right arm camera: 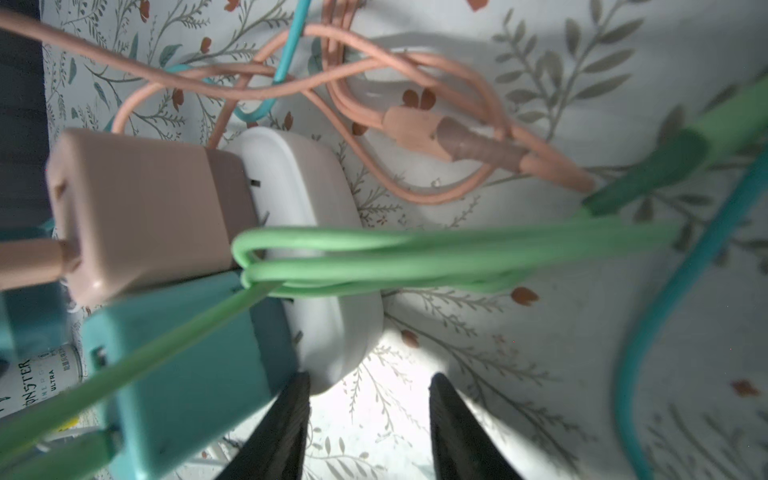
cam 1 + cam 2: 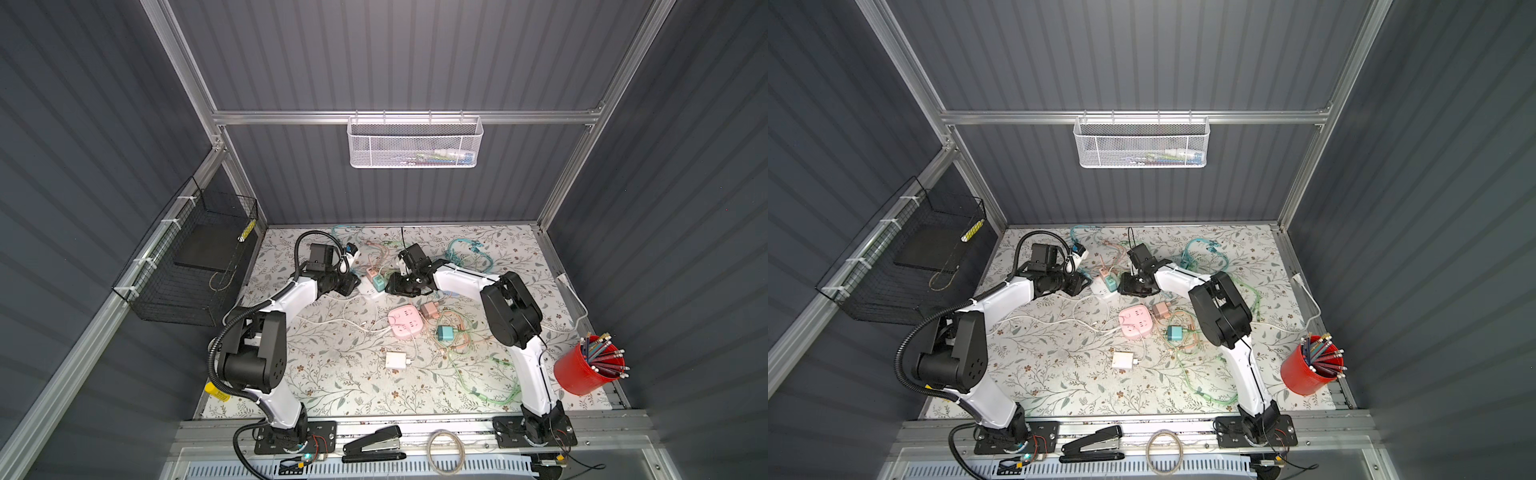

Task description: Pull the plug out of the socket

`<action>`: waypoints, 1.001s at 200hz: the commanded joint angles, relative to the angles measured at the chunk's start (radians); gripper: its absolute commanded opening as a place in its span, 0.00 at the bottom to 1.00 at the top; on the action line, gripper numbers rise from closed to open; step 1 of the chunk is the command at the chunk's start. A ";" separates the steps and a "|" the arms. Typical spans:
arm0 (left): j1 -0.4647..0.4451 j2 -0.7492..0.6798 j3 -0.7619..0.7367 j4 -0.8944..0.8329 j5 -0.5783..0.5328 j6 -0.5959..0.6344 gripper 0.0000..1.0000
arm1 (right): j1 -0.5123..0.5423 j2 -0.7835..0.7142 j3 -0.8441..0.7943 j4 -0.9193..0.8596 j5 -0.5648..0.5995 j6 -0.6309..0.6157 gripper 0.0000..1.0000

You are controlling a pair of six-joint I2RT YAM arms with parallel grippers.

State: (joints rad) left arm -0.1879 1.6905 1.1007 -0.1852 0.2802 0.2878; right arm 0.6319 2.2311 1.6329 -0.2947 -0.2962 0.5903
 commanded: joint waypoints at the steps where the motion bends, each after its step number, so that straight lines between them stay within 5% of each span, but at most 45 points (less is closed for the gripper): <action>1: 0.025 -0.010 -0.006 0.007 0.000 -0.059 0.29 | 0.005 -0.034 -0.019 -0.040 0.003 -0.023 0.49; 200: 0.057 0.270 0.303 -0.402 -0.036 -0.233 0.31 | 0.007 -0.136 -0.107 0.041 0.026 -0.044 0.52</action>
State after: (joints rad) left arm -0.1356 1.9297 1.3468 -0.4801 0.2607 0.0811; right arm 0.6323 2.1082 1.5429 -0.2520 -0.2829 0.5568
